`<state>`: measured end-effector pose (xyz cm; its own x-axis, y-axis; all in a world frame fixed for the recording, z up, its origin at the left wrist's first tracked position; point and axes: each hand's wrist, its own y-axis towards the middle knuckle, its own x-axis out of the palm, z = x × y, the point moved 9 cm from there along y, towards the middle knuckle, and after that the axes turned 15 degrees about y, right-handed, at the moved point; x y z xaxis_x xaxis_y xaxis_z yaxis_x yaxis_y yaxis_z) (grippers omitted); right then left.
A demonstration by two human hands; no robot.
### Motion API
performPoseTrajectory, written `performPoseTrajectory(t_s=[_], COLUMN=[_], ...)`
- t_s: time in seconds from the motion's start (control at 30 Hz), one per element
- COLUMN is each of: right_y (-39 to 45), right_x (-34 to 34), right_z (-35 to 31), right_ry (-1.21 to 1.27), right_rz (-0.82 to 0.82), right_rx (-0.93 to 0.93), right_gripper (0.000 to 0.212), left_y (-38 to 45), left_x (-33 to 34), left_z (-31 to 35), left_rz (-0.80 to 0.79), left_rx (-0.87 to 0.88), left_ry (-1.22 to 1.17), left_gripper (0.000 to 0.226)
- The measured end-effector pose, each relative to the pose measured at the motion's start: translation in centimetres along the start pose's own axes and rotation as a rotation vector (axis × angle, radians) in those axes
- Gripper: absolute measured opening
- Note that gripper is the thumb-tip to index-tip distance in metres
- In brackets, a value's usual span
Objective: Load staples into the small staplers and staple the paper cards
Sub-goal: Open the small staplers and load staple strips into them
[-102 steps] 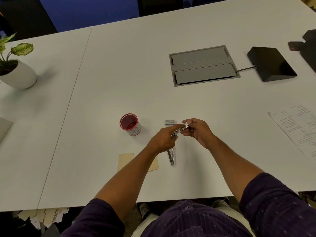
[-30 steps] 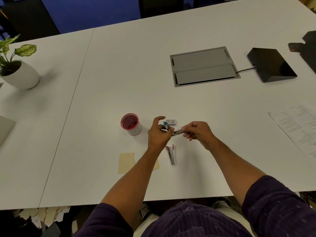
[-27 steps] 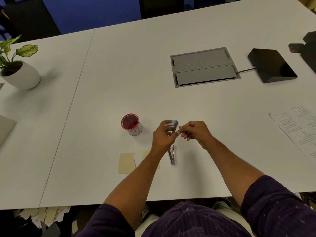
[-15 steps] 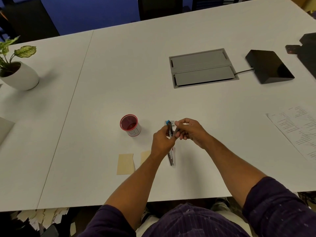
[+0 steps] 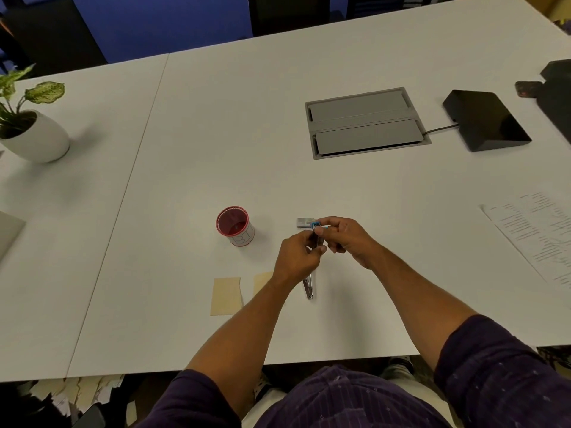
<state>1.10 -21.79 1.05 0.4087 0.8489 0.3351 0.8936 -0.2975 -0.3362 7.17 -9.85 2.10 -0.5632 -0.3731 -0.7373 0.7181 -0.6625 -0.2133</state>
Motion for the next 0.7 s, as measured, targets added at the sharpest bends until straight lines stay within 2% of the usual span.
performPoseTrajectory(t_s=[0.1, 0.3, 0.5, 0.6, 0.7], right_y=[0.0, 0.4, 0.5, 0.3, 0.1], right_x=[-0.3, -0.6, -0.8, -1.1, -1.3], right_z=[-0.2, -0.3, 0.1, 0.6, 1.2], right_ry=[0.013, -0.014, -0.018, 0.007, -0.003], right_rz=[0.033, 0.142, 0.128, 0.128, 0.132], right_rx=[-0.050, -0.127, -0.061, -0.025, -0.010], right_gripper=[0.033, 0.025, 0.032, 0.036, 0.034], left_y=[0.1, 0.3, 0.0, 0.0, 0.2], left_x=[-0.2, 0.2, -0.1, -0.2, -0.3], left_z=[0.3, 0.4, 0.3, 0.2, 0.1], left_rz=[-0.014, -0.044, -0.032, -0.015, -0.018], left_rx=[0.006, -0.034, -0.040, -0.048, -0.055], left_ry=[0.014, -0.047, -0.073, -0.089, -0.182], left_gripper=[0.031, 0.020, 0.026, 0.021, 0.023])
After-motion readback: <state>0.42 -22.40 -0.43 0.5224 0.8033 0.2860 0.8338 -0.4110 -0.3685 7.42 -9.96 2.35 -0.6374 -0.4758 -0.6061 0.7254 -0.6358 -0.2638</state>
